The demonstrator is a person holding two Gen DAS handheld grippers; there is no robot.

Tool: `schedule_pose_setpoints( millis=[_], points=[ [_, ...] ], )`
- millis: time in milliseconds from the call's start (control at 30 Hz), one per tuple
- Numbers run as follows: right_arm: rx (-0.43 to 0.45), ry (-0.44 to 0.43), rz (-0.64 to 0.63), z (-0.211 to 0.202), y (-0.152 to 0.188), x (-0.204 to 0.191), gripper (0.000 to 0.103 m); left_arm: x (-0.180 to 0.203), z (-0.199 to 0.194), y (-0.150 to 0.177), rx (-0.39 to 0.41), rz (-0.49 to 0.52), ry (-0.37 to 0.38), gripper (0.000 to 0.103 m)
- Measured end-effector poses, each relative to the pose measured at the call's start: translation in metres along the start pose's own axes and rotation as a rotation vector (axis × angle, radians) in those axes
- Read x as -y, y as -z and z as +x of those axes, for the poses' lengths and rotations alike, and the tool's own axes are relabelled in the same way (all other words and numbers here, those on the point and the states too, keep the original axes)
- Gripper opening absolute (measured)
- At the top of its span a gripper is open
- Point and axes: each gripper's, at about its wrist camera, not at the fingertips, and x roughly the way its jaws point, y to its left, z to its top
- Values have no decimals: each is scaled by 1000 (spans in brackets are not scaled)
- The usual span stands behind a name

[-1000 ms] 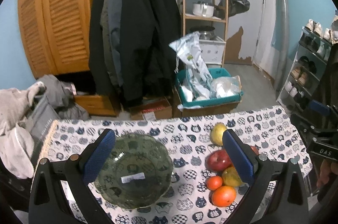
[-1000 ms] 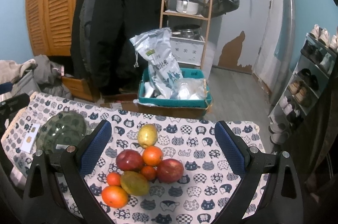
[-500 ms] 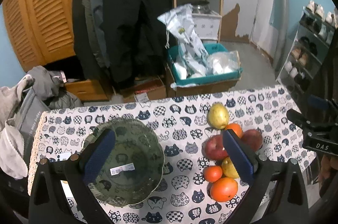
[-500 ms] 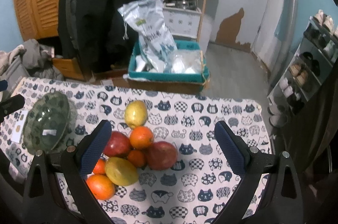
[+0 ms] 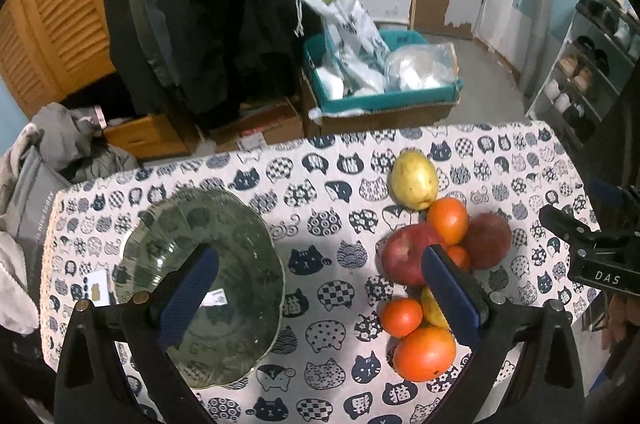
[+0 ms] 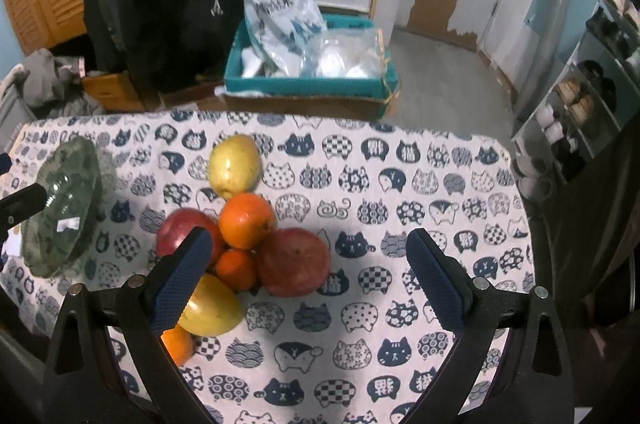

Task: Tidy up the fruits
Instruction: 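Grasp a red apple with the right tool while the left tool grasps another red apple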

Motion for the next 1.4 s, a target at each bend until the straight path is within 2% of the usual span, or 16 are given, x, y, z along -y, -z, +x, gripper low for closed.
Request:
schedule_pose_setpoints(
  millis=[200,433,633,767,900,967,1133,1400],
  points=[
    [-88,11,-3,30,8,5,96,10,27,0,-58,13,-13,102],
    [-179,-22,-1,67,15,5,96,24,56,-2,-109,38,-27,102],
    [-260,-53,7,100,19,7,96,32,79,0,-161,29,-10,102],
    [-304,-83,25,113,24,9,90,36,88,0,-181,27,-6,102],
    [-325,-124,47,123,25,8,84,39,93,-2,-191,18,14,102],
    [-339,-144,43,129,26,5,78,42,96,-2,-195,19,28,102],
    [-340,-156,42,135,27,4,76,52,105,-3,-221,17,79,102],
    [-291,-33,52,122,34,36,75,67,122,-1,-264,28,112,102]
  ],
)
